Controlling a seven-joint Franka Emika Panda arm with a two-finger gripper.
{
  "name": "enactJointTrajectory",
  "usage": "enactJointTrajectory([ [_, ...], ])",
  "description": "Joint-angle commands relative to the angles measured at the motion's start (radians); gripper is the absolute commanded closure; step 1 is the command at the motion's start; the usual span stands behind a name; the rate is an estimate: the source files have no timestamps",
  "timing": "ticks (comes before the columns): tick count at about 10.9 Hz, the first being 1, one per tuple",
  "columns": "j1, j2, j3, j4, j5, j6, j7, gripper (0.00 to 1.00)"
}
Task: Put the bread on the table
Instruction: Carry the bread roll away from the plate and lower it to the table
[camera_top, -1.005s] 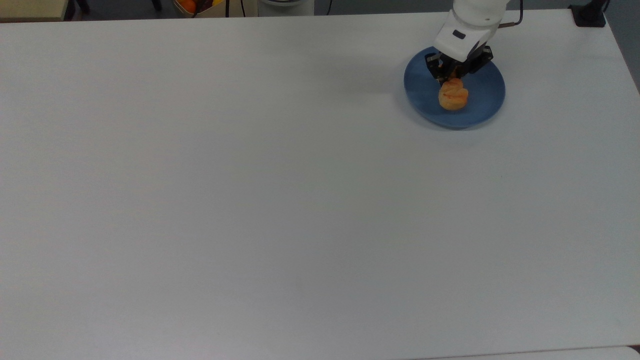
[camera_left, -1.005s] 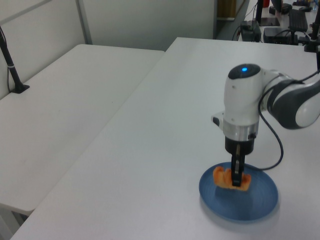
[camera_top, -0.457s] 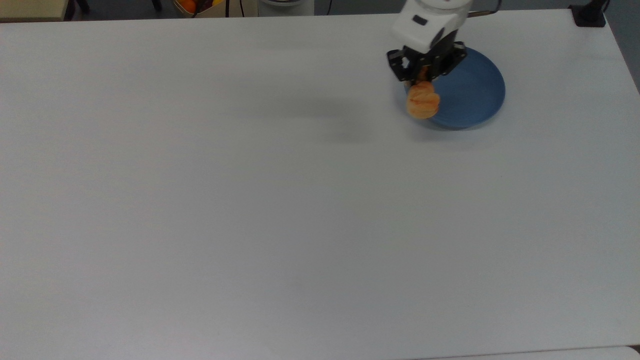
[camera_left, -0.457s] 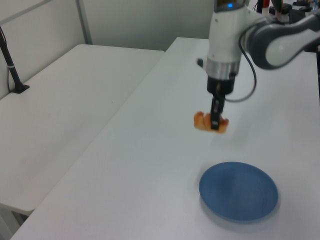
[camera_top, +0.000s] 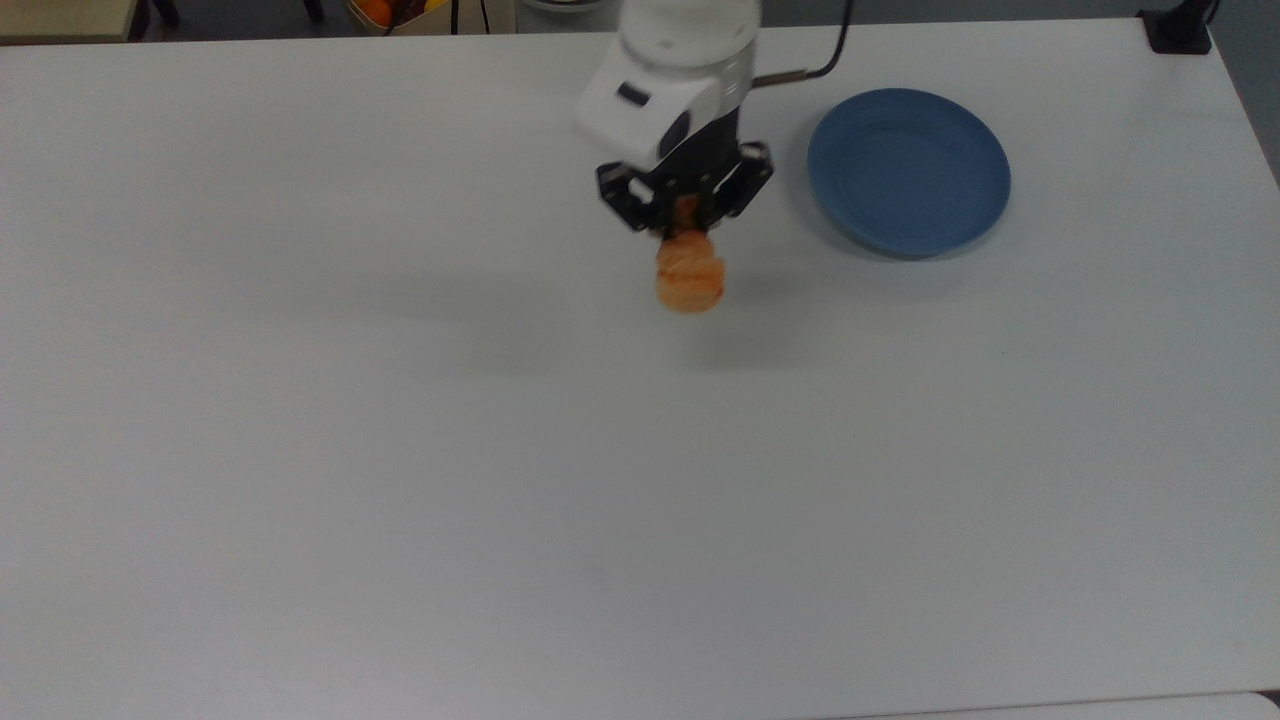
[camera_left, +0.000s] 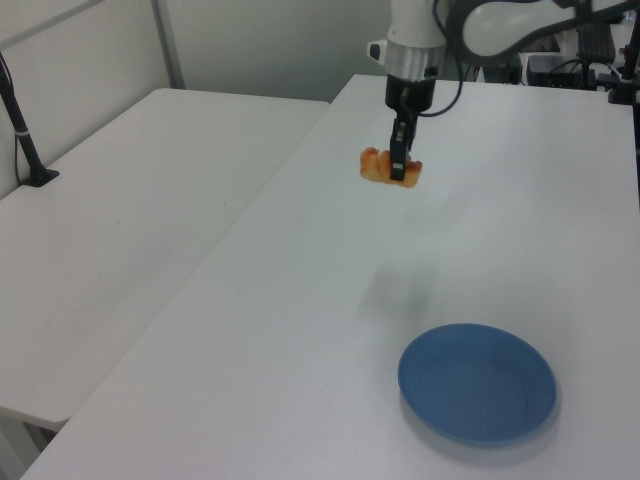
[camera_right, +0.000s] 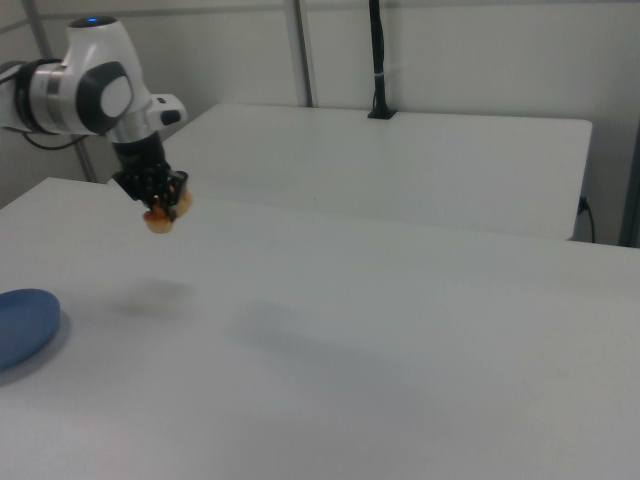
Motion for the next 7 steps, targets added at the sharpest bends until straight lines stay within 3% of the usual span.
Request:
enactJointTrajectory([
  [1,0.003,0.175,-0.066,0.199,-0.004,-0.029,-0.187,0.72],
  [3,-0.009,0.277,-0.097,0.292,-0.004,-0.003,-0.278,0.73],
  [7,-0.027,0.371,-0.097,0.291,-0.004,0.181,-0.289,0.71],
])
